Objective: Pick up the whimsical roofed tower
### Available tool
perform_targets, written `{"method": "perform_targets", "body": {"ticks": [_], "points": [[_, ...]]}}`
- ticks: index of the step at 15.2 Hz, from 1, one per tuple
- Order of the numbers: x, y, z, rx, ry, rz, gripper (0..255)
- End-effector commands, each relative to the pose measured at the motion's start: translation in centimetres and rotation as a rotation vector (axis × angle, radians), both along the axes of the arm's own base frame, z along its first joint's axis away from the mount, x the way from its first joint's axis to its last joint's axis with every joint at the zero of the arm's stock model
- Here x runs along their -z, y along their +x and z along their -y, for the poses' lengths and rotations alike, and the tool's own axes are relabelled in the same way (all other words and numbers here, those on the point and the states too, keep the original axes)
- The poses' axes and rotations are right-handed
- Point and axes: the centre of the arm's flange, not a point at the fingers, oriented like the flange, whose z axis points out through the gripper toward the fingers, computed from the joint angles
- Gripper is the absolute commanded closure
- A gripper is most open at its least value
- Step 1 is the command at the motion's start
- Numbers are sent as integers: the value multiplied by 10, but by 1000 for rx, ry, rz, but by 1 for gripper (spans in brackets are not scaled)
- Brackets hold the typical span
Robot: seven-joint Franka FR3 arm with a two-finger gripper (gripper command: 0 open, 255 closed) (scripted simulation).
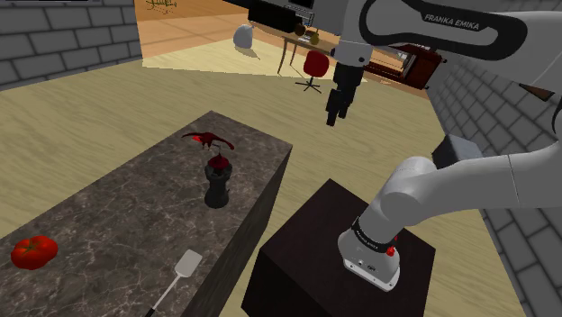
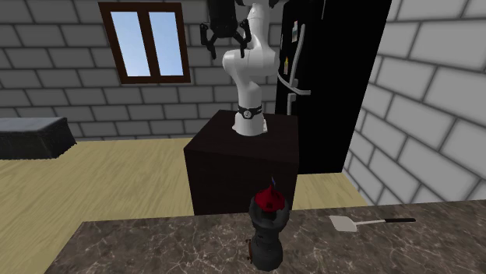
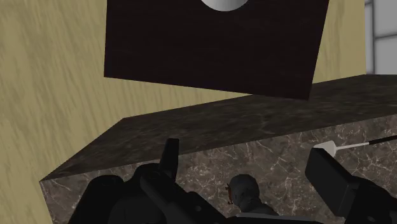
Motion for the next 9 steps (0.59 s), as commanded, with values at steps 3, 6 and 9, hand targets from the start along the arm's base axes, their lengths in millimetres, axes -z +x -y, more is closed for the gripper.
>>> {"method": "perform_targets", "body": {"ticks": [3,6,9], "points": [[12,21,-11,-17,-3,5,0],[30,51,-27,-42,-7,13,0],[48,82,-44,-68,-11,21,0]]}}
